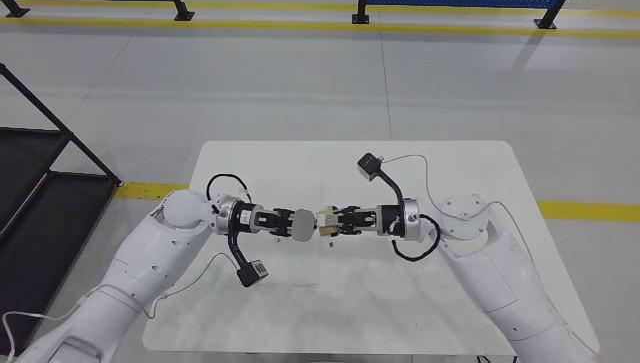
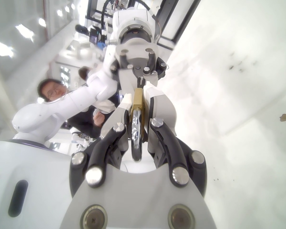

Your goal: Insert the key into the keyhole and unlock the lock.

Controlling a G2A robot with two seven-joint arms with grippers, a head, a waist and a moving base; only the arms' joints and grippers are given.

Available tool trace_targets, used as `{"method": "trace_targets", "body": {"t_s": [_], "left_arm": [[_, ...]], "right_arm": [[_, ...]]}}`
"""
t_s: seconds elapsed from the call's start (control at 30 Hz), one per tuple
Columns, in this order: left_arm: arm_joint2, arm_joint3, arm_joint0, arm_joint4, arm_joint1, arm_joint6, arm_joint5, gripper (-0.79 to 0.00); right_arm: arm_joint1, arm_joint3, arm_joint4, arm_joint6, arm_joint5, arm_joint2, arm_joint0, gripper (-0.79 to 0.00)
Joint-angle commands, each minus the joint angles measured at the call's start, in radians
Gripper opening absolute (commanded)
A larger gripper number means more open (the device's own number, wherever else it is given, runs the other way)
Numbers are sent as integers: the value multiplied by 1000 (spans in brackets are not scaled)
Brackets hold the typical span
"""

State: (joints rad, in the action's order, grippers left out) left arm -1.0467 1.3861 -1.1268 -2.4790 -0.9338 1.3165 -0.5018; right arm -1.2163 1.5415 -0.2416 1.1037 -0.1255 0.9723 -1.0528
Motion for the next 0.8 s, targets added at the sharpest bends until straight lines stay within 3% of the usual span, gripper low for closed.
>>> {"method": "trace_targets", "body": {"t_s": [0.0, 0.37, 0.6, 0.7, 0.77], "left_arm": [[0, -1, 0, 2, 0, -1, 0, 0], [-25, 12, -16, 56, 4, 1, 41, 0], [-67, 40, -22, 132, 19, -38, 327, 0], [-76, 14, -31, 200, 27, -91, 610, 0], [-77, -5, -14, 236, 29, -113, 737, 0]], "right_arm": [[0, -1, -3, -1, -1, 0, -1, -785], [3, -21, -35, -19, -23, 9, -7, -785], [7, -33, -37, -24, -36, 16, -8, -785], [8, -35, -39, -27, -44, 19, -8, -785], [8, -37, -43, -29, -49, 20, -10, -785]]}}
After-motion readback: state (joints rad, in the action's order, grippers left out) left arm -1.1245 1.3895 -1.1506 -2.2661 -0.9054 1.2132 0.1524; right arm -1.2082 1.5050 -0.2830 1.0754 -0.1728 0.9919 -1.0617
